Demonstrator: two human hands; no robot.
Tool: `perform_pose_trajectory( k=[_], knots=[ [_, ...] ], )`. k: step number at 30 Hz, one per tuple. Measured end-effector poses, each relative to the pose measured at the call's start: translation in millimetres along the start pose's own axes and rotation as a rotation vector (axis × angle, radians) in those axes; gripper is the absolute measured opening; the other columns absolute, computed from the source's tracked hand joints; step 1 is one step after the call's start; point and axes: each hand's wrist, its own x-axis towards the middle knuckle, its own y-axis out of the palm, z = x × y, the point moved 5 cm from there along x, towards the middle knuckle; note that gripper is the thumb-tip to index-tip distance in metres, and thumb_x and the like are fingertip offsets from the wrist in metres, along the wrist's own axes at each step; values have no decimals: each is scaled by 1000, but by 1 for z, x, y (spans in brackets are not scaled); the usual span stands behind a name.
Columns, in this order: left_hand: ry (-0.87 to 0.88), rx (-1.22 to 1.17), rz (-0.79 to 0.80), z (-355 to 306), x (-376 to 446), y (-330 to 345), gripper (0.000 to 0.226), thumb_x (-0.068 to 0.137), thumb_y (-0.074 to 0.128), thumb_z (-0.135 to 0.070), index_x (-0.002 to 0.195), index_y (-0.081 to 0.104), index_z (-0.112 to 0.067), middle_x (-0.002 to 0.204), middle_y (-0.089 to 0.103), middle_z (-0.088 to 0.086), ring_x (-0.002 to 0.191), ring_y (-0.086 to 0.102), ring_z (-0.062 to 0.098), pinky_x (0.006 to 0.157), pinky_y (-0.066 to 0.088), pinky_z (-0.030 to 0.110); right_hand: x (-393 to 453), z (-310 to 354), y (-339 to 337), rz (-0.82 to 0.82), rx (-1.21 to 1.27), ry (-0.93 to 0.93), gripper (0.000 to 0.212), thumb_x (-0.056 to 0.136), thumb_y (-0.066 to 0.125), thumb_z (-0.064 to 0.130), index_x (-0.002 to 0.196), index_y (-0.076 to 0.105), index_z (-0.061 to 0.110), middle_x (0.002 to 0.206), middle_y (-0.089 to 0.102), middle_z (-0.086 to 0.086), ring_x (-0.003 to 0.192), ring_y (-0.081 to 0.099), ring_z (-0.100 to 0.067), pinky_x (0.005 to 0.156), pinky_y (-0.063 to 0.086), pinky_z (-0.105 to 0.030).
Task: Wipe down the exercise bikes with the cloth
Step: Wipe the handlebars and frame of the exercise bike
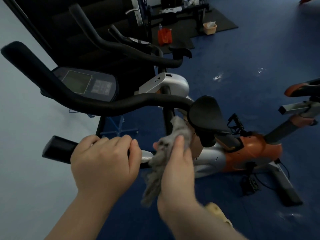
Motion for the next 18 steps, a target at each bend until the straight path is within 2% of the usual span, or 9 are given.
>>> perform_pose_trajectory(
  k=[2,5,7,9,10,12,14,16,18],
  knots=[
    [1,4,-7,0,0,1,46,92,41,-20,47,43,-15,38,41,-1,35,37,22,59,36,33,1,2,2,4,-40,-6,32,92,41,57,117,47,39,105,63,12,98,61,-10,90,49,-35],
    [-8,-7,-7,1,2,0,46,93,41,-21,48,44,-15,38,42,-1,36,38,22,60,37,33,29,23,1,-62,-2,-24,36,97,44,44,119,57,18,110,67,-7,102,64,-25,95,49,-45],
    [-14,-6,-10,0,1,-1,45,92,42,-21,47,44,-15,38,41,-1,36,37,22,60,37,33,26,18,-1,-35,-32,-108,30,96,45,45,119,57,28,105,70,2,98,66,-16,87,54,-37],
    [-15,0,-7,0,-1,0,45,92,42,-21,47,43,-15,38,42,-1,36,36,21,61,36,33,8,4,-2,49,-118,-177,19,94,45,49,112,50,49,94,69,21,87,66,2,72,55,-19],
    [-16,0,-12,0,-1,0,45,92,42,-21,48,44,-15,39,42,-2,36,37,21,61,35,33,5,1,-1,89,-155,-187,18,93,46,50,112,49,50,94,68,23,87,65,3,72,56,-20],
    [-18,-3,-21,1,1,1,45,92,42,-21,48,44,-15,39,42,-2,36,37,21,61,35,33,23,8,2,85,-154,-169,30,94,46,49,119,54,33,102,70,6,96,67,-15,88,55,-40],
    [-21,-8,-28,2,2,0,45,92,42,-21,47,43,-15,38,41,-2,36,36,20,60,36,33,36,27,3,54,-176,-172,40,96,44,46,123,55,19,110,68,-8,105,64,-28,96,49,-49],
    [-25,-14,-26,0,2,-1,45,92,42,-21,47,42,-15,38,41,-2,36,36,20,59,36,33,32,28,-2,106,-290,-320,44,97,41,45,134,46,21,121,63,-6,113,60,-21,101,45,-47],
    [-29,-17,-17,0,1,0,45,92,42,-21,47,43,-15,38,41,-2,36,37,21,59,37,34,8,16,-7,240,-442,-466,58,95,38,52,147,17,38,148,39,5,132,40,-5,111,36,-41]
  ],
)
